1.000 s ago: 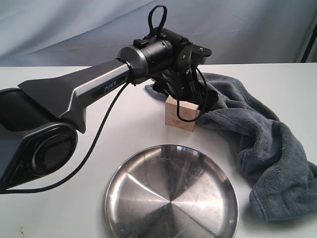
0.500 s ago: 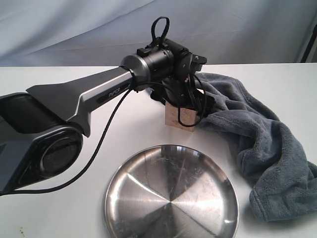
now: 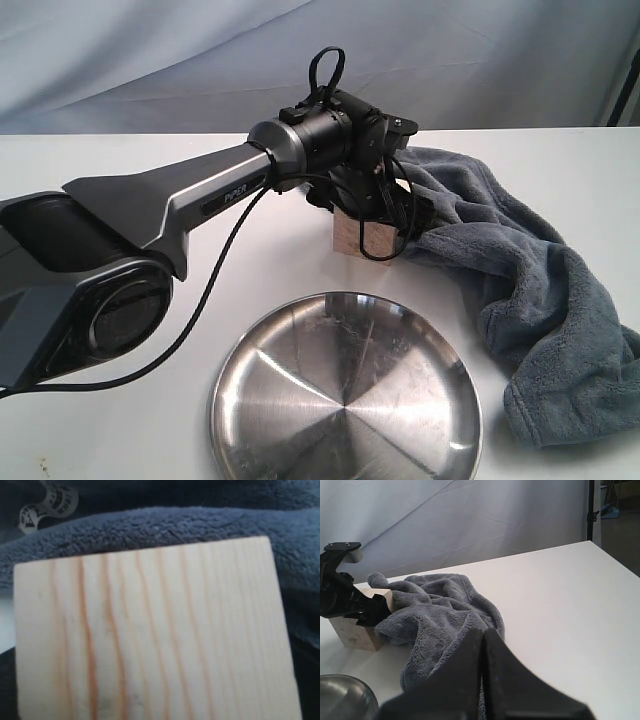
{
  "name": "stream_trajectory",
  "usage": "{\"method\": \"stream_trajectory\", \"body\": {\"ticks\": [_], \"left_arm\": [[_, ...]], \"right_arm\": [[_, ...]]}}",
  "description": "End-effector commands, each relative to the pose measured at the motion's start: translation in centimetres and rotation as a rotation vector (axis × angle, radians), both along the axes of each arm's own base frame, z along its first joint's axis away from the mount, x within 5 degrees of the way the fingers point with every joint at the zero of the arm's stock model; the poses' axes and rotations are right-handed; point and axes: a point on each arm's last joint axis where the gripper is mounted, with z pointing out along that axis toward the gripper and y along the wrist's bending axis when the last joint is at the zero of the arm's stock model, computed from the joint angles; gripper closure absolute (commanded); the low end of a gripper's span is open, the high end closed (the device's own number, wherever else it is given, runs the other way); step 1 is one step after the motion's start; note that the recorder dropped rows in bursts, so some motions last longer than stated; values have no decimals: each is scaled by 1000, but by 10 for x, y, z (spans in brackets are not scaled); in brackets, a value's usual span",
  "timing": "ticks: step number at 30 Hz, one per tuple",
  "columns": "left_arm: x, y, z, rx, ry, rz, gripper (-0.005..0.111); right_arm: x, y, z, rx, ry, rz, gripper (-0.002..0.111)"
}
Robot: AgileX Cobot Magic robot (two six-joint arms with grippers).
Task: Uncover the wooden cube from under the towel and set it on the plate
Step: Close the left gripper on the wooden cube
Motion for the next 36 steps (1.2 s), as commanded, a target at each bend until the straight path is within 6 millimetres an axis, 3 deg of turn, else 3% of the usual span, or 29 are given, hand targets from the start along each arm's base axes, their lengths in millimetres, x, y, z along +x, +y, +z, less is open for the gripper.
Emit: {"method": "stream_trajectory", "body": {"ticks": [1, 15, 17, 20, 22, 28, 33, 36], "left_arm": [[3, 2, 2, -8, -13, 11, 2], [1, 3, 1, 16, 4, 12, 4], [1, 3, 1, 16, 4, 12, 14], [1, 4, 0, 19, 7, 12, 52], [1, 3, 1, 16, 3, 12, 68], [2, 3, 1, 9, -4, 11, 91], [4, 1, 14, 1, -17, 14, 107], [6, 2, 27, 11, -41, 14, 107]], "right_arm": [[0, 0, -2, 9, 6, 5, 105], [0, 0, -2, 9, 6, 5, 105], [0, 0, -2, 9, 6, 5, 105], [0, 0, -2, 9, 6, 5, 105], [0, 0, -2, 9, 6, 5, 105], [0, 0, -2, 9, 6, 5, 105], [0, 0, -2, 9, 6, 5, 105], [0, 0, -2, 9, 6, 5, 105]]}}
